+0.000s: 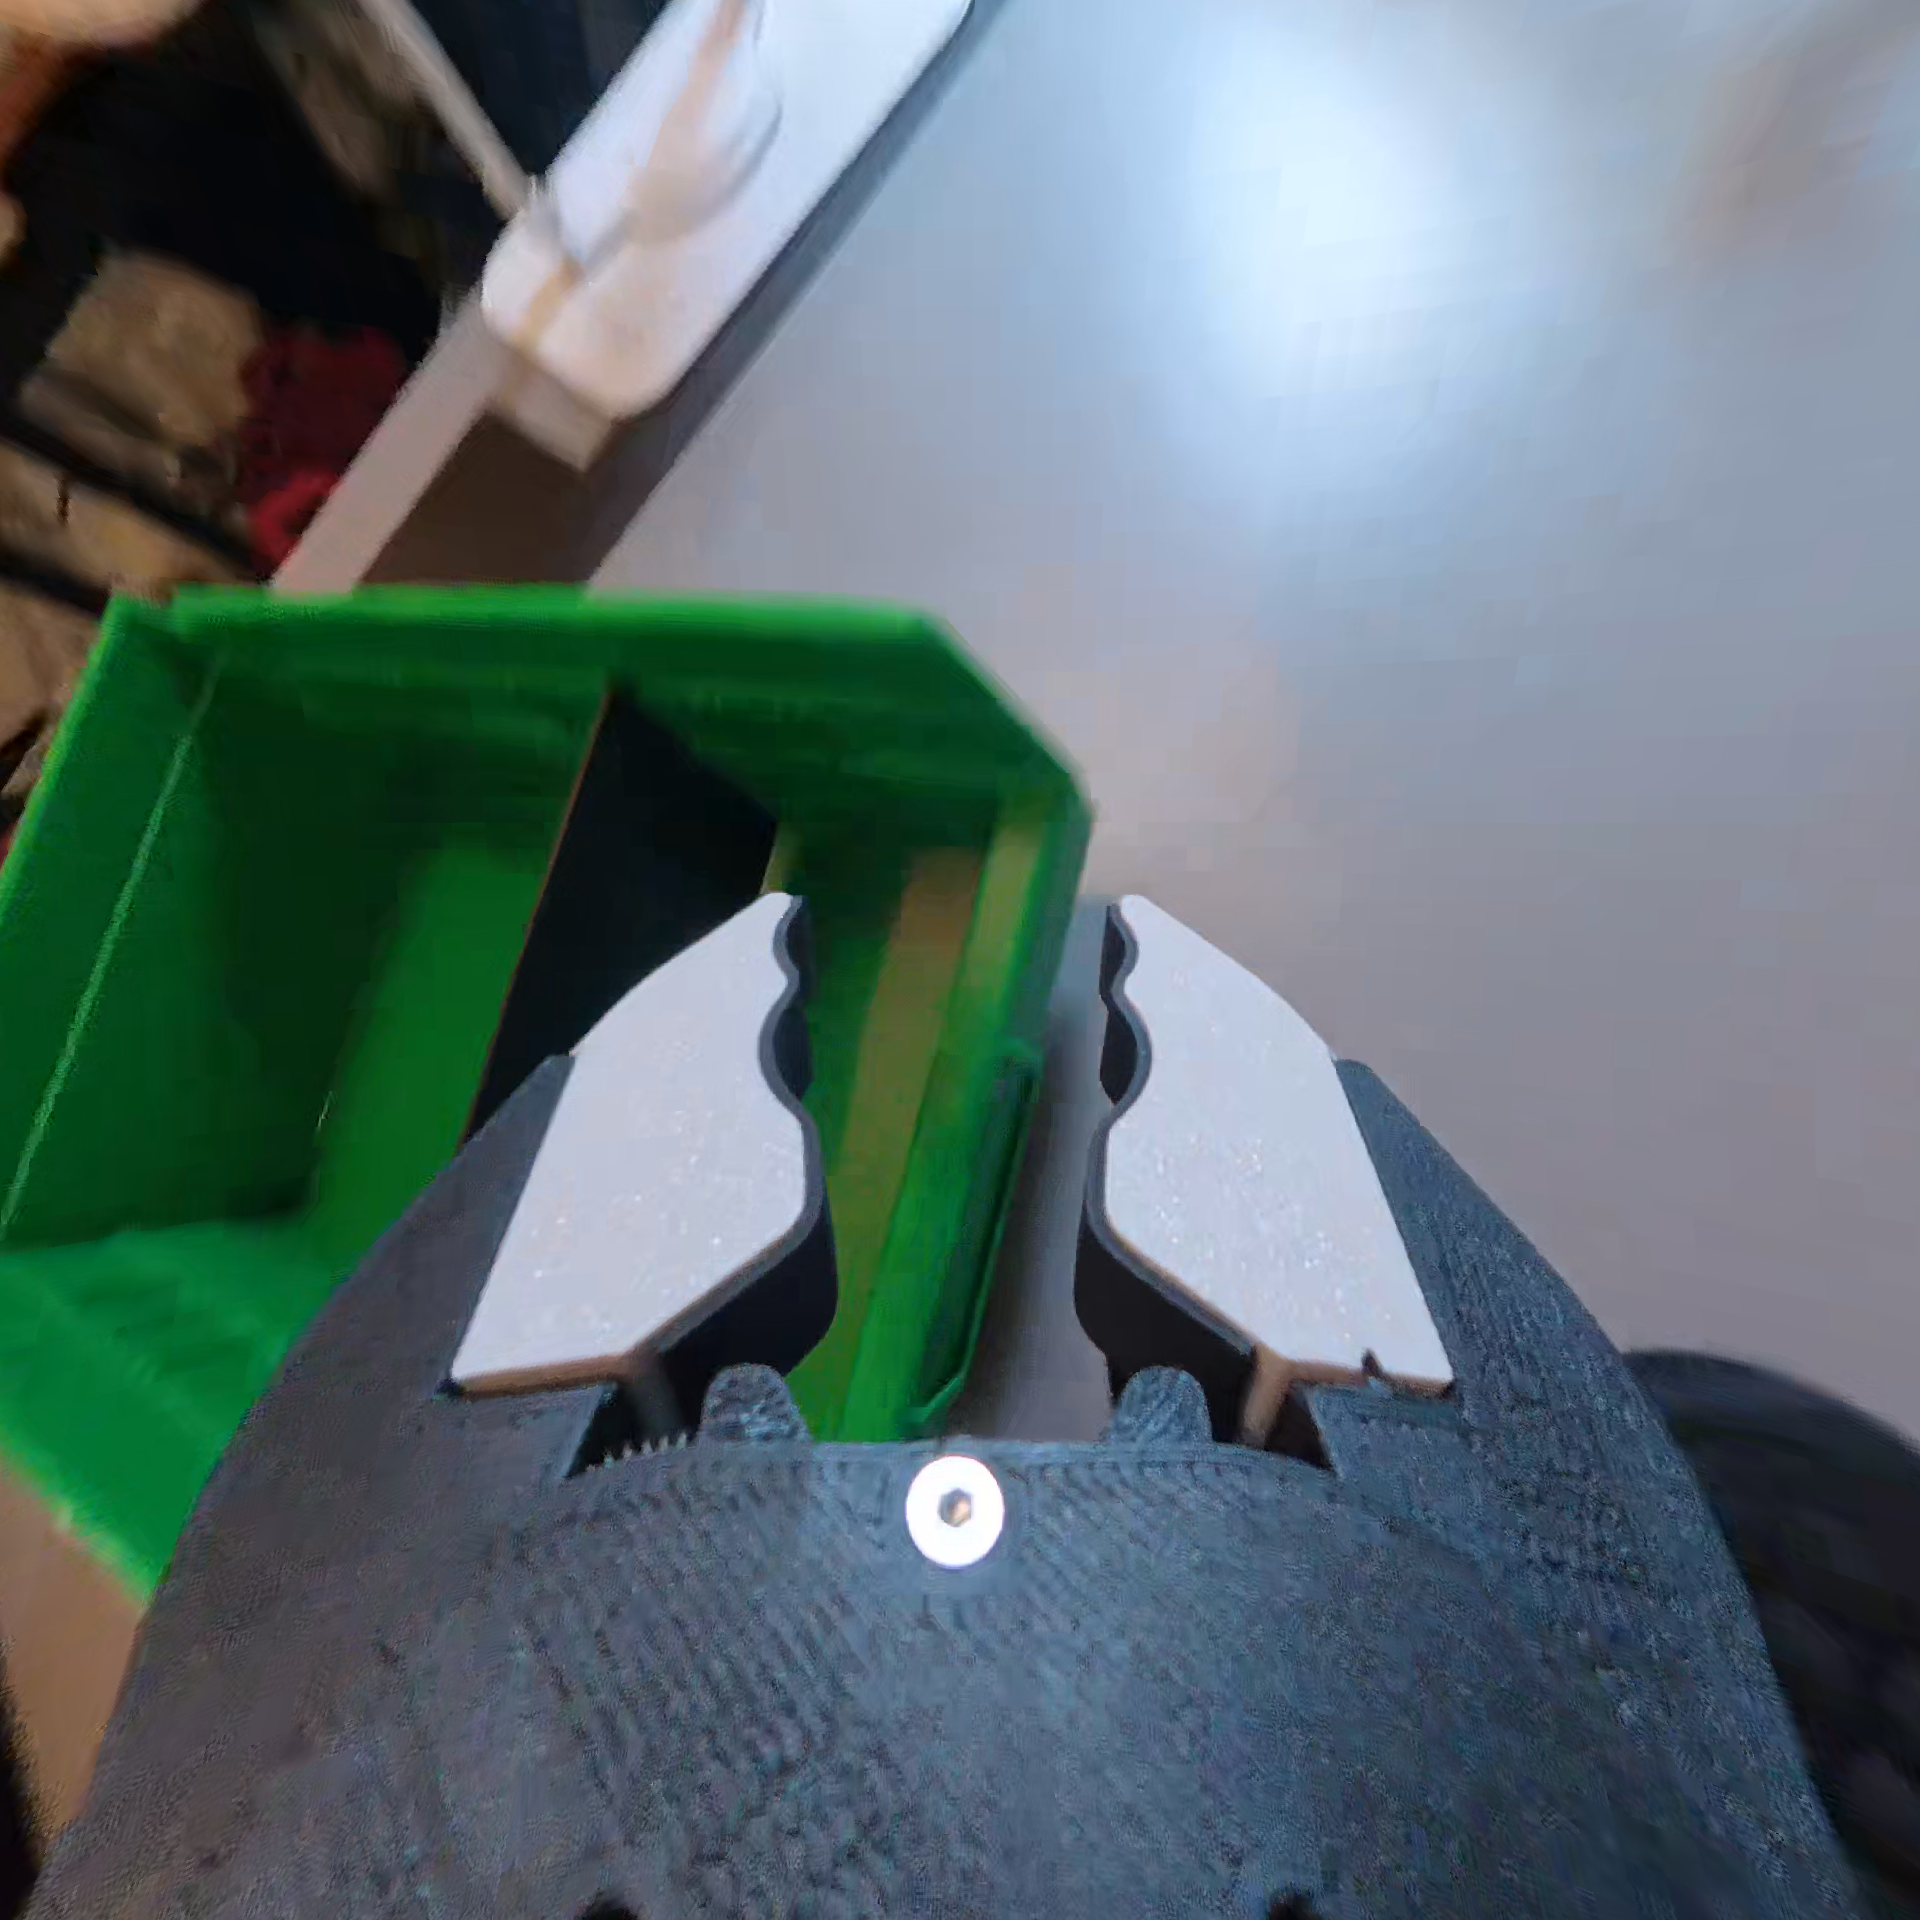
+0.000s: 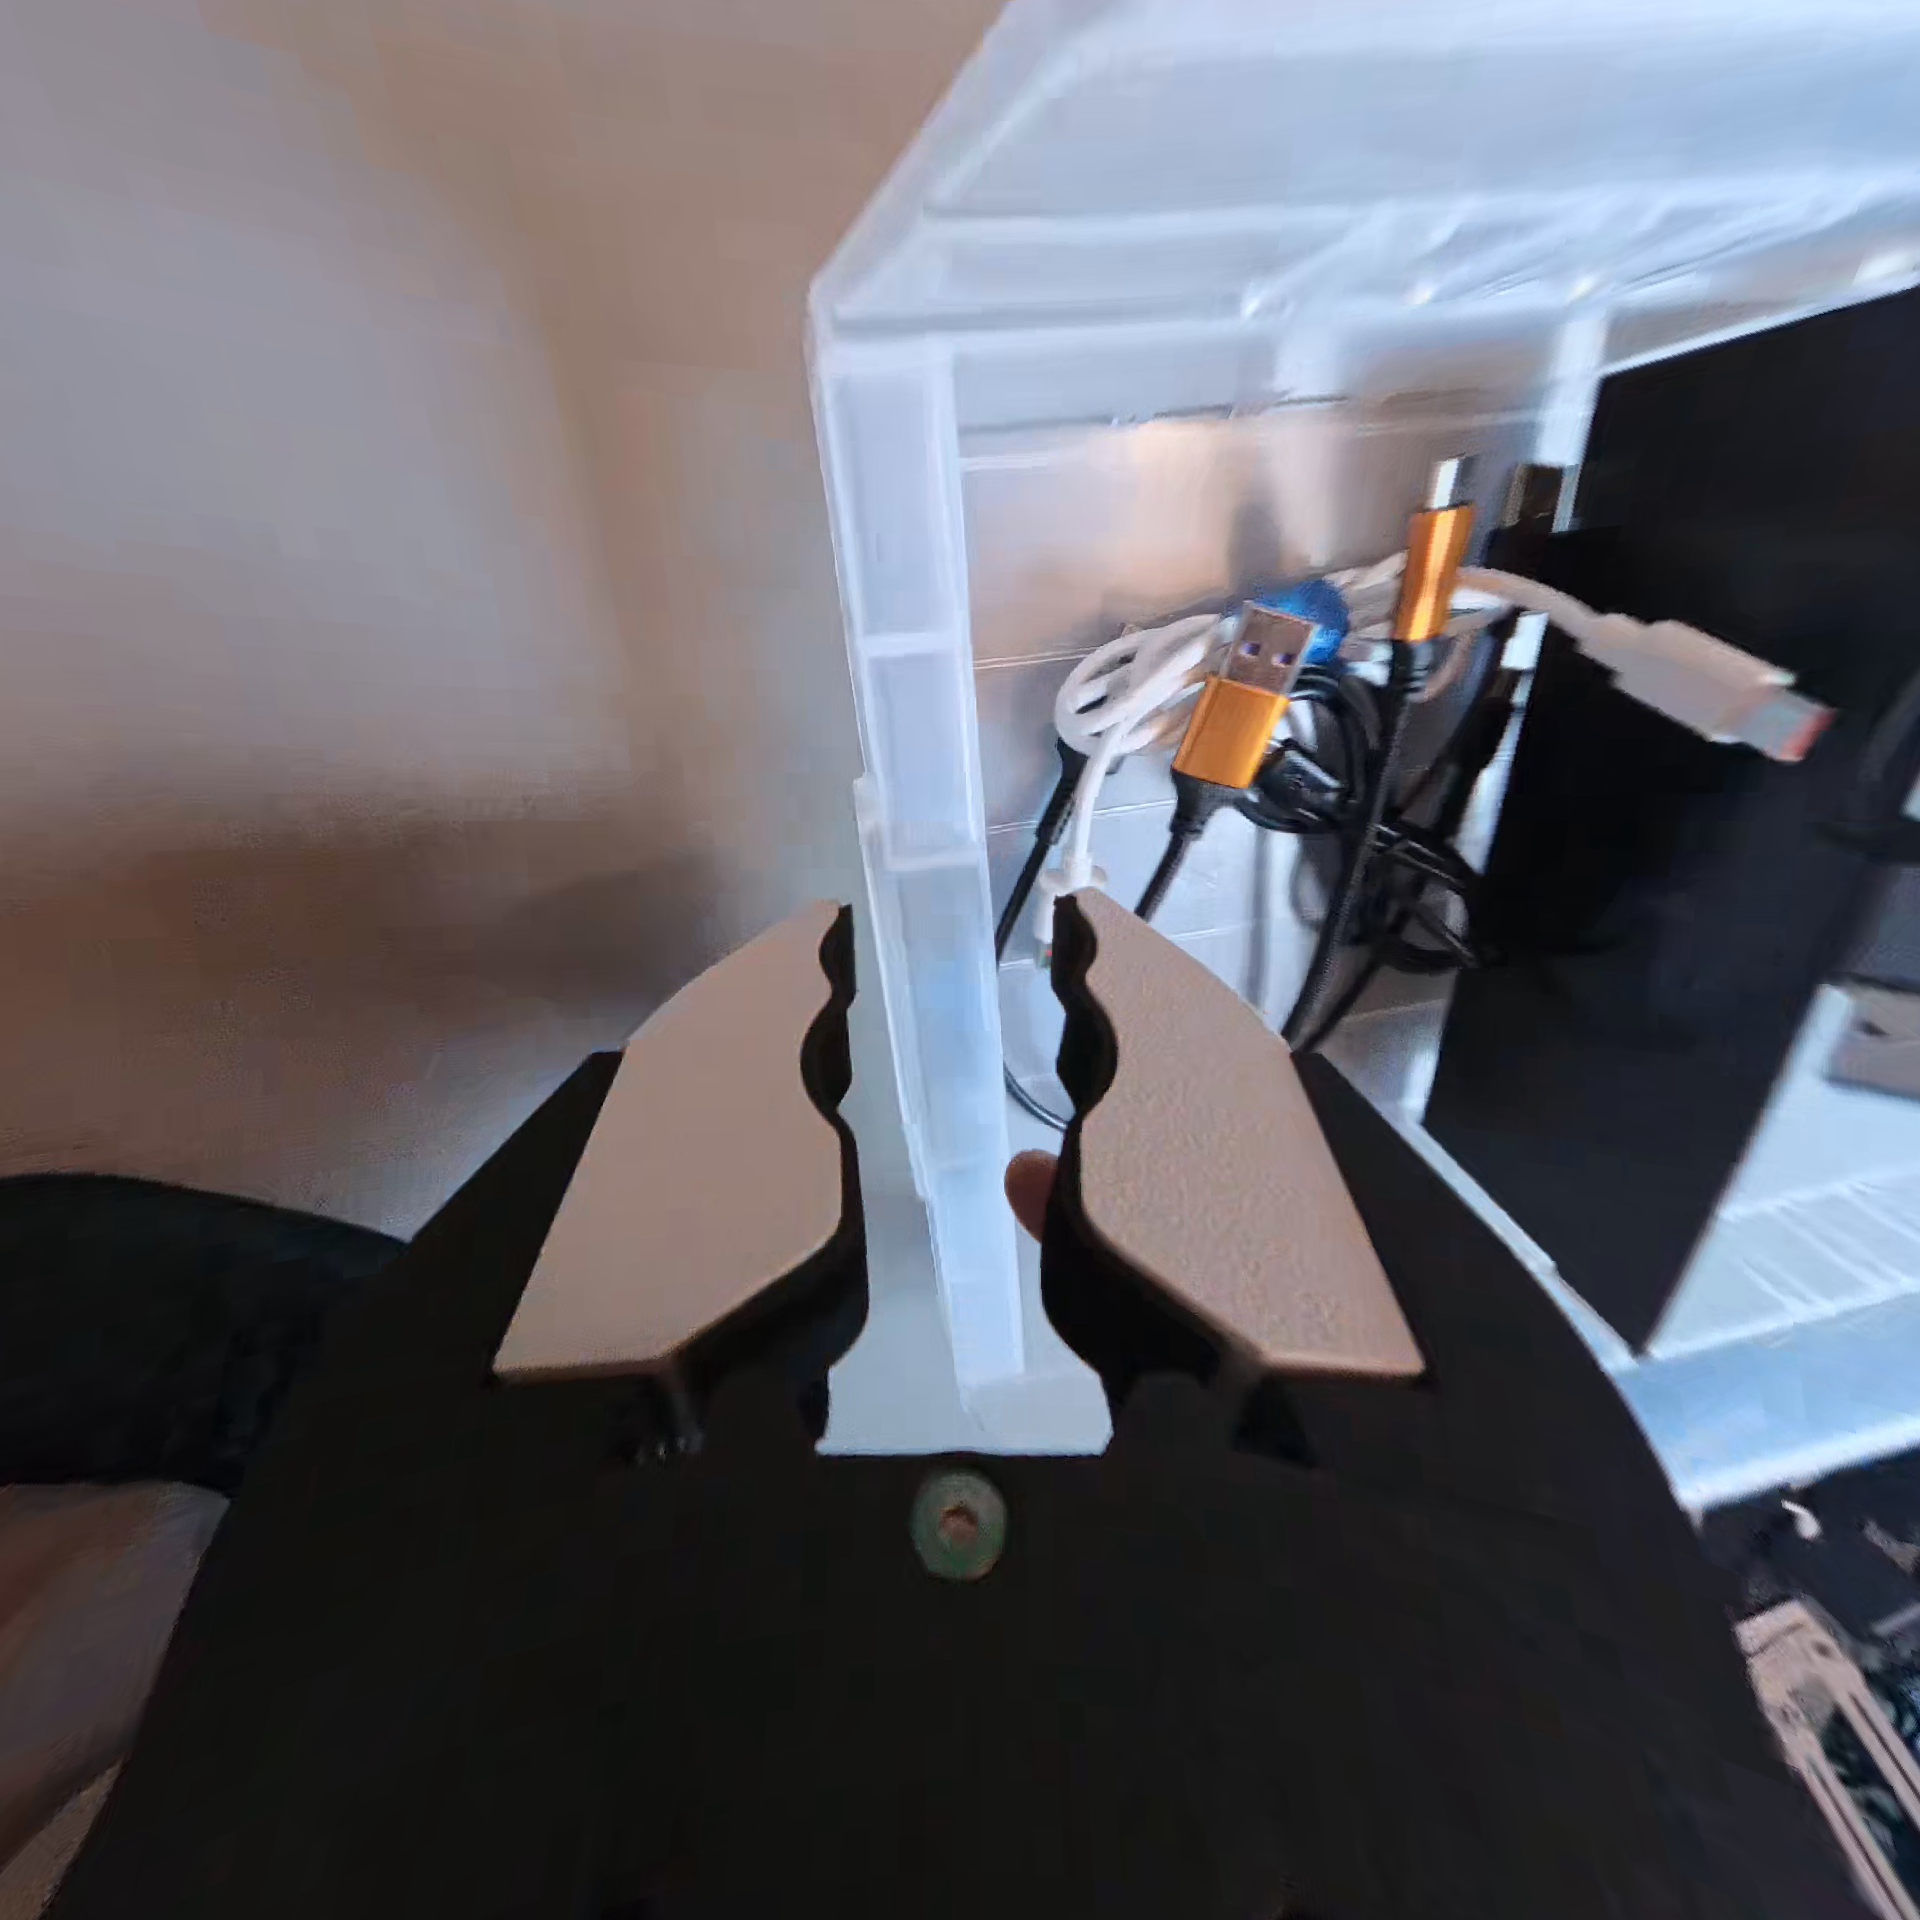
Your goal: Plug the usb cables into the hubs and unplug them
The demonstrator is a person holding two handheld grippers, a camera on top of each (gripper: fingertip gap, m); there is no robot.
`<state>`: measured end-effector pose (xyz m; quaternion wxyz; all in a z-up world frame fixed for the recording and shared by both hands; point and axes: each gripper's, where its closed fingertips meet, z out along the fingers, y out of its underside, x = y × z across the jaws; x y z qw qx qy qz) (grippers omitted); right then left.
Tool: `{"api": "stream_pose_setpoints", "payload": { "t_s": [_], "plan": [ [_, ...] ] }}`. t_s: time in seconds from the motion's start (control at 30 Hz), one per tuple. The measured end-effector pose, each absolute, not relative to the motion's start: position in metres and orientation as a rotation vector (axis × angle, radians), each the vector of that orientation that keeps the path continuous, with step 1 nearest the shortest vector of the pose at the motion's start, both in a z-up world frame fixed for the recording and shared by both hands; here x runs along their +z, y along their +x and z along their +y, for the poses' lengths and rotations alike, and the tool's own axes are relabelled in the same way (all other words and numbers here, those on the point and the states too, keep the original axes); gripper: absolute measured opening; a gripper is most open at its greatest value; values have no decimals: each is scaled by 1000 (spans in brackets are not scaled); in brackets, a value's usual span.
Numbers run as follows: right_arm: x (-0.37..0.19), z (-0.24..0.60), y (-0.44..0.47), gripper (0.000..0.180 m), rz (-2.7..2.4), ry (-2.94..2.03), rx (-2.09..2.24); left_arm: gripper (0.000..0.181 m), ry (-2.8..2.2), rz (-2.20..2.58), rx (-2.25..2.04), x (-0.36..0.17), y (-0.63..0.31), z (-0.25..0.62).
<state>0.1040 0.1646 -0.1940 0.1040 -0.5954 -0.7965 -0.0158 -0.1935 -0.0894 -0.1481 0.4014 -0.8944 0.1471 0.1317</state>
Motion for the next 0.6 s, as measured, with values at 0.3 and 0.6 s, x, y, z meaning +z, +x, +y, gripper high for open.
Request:
{"api": "stream_pose_setpoints", "payload": {
  "t_s": [0.3,0.6],
  "plan": [
    [-227,138,80,26,-2541,-1557,-104,31,-2562,544,570,-221,-221,-97],
    [-227,50,65,28,-2754,-1262,-177,33,-2288,994,628,-218,-149,-47]
  ]
}}
